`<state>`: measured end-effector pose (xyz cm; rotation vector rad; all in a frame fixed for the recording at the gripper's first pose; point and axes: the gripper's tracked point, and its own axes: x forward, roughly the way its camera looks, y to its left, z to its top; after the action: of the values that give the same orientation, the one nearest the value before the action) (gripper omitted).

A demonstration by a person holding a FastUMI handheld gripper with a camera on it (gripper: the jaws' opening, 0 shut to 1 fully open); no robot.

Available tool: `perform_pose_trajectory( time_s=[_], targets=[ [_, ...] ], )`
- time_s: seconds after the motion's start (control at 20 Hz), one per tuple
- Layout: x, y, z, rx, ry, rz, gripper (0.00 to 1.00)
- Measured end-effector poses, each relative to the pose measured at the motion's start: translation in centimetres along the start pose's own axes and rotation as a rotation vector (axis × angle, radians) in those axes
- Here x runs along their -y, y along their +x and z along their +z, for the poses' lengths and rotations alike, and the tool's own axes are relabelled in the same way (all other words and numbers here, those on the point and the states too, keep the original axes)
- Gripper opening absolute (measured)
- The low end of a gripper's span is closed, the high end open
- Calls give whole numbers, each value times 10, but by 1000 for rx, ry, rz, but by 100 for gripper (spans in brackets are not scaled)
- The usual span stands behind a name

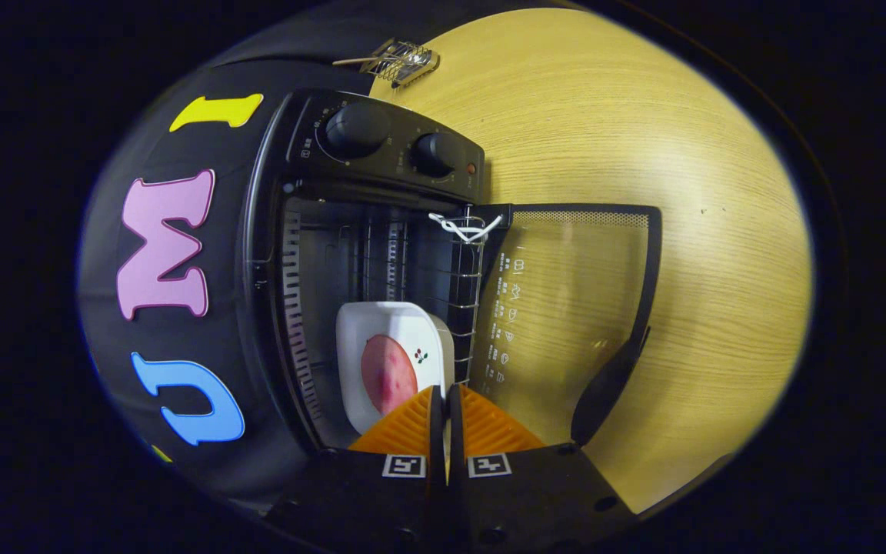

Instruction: Open the toaster oven, put the food inside, and close the toaster oven door.

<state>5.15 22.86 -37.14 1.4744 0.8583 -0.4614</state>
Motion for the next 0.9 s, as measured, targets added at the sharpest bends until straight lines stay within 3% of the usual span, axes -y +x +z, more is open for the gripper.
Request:
perform_pose_trajectory(
  time_s=[0.25,0.55,0.75,0.9],
  targets=[
    [-14,20,-1,27,71,21,6],
    [-15,32,0,33,64,35,6],
    [-21,31,1,9,86,62,11],
    [-28,26,-3,-23,90,105,20]
  ],
)
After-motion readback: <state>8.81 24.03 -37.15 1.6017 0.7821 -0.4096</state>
